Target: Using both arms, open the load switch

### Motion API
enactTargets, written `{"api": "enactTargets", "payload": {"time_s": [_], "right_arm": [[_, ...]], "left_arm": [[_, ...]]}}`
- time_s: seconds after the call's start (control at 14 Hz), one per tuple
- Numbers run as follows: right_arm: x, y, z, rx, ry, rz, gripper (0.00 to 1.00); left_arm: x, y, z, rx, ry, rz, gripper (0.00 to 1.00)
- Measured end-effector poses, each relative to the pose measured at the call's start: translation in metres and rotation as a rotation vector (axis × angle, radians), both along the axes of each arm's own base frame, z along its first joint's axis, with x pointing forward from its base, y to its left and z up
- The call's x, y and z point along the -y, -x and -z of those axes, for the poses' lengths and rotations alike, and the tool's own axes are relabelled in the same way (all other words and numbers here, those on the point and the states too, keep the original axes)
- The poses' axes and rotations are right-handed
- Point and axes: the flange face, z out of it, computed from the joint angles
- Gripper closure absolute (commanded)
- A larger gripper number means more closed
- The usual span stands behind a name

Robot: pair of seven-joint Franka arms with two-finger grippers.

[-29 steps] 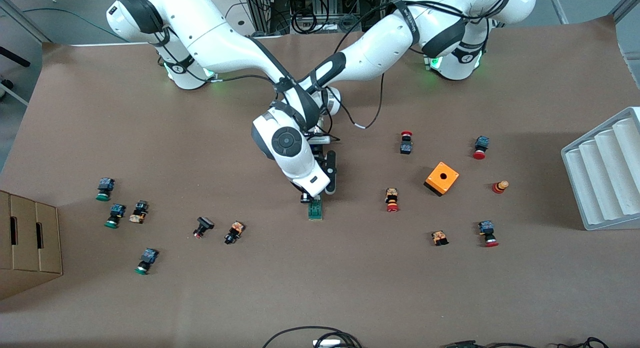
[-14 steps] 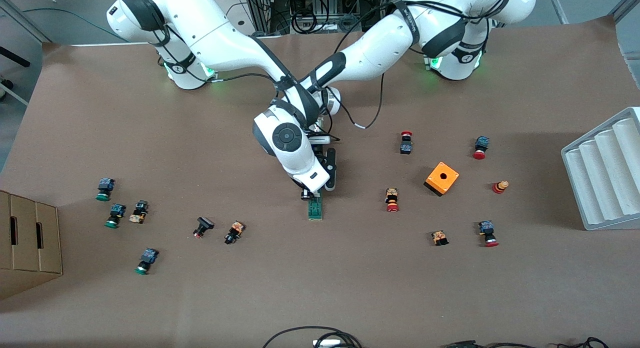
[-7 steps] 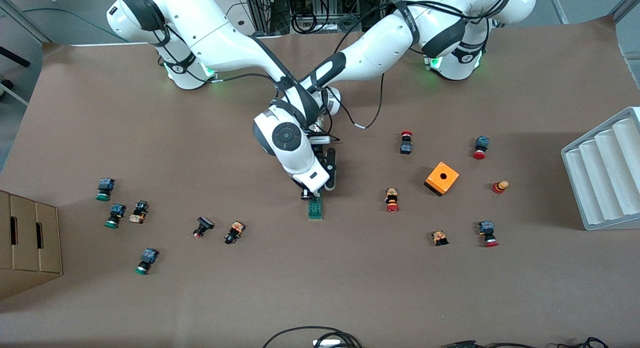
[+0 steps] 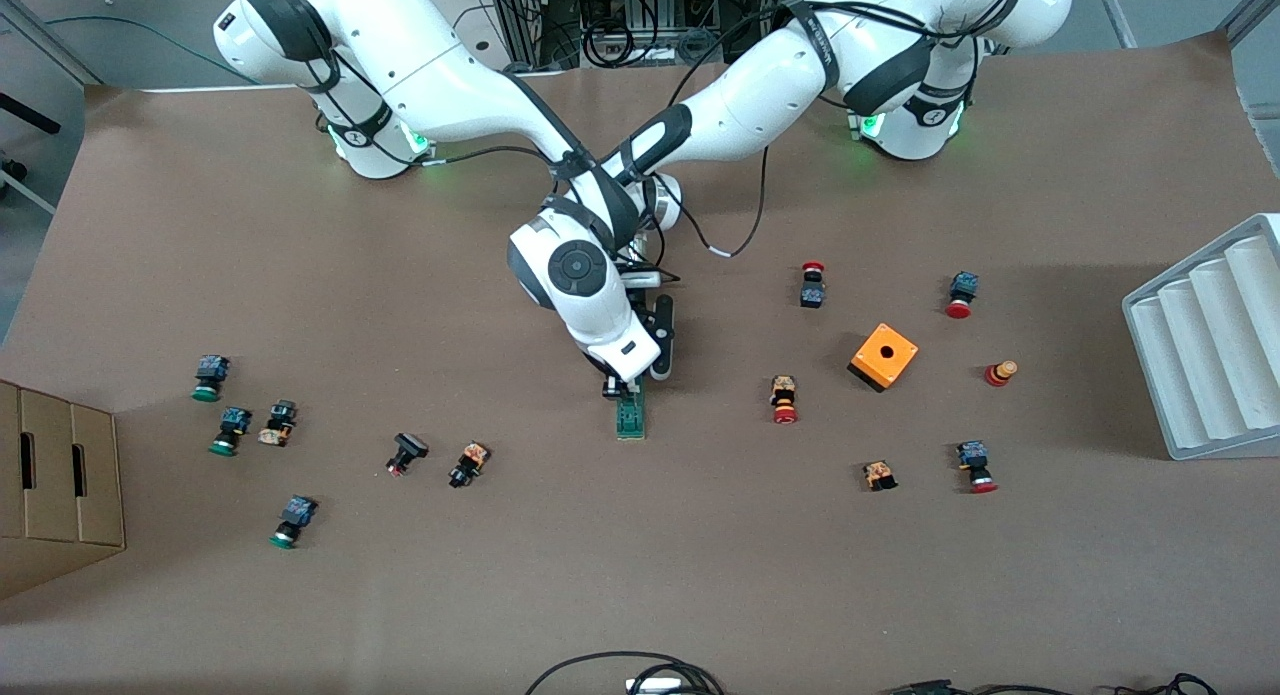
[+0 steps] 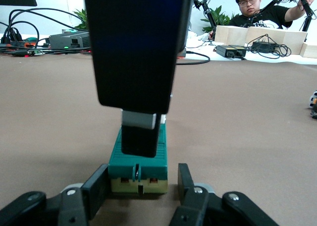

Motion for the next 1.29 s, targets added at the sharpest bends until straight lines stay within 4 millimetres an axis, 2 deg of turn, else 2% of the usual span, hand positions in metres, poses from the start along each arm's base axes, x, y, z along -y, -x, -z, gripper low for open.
{"api": "enactTargets", "payload": {"time_s": [0.71,0.79,0.93,1.0,1.14,1.29], "right_arm": [[0.000,0.001,0.003,0.001,0.000,0.004,0.37],[0.000,0.001,0.003,0.001,0.000,0.004,0.22],[0.000,0.002,0.002,0.000,-0.001,0.010,0.09],[-0.001,0.001,0.001,0.001,-0.002,0.011,0.09],[-0.002,0.000,-0.008,0.011,-0.013,0.012,0.00],[-0.005,-0.003,-0.026,0.029,-0.033,0.015,0.00]], "left_arm": [[0.000,0.000,0.000,0.000,0.000,0.000,0.37],[0.000,0.000,0.000,0.000,0.000,0.000,0.37],[0.000,0.000,0.000,0.000,0.000,0.000,0.37],[0.000,0.000,0.000,0.000,0.000,0.000,0.37],[0.000,0.000,0.000,0.000,0.000,0.000,0.37],[0.000,0.000,0.000,0.000,0.000,0.000,0.37]]}}
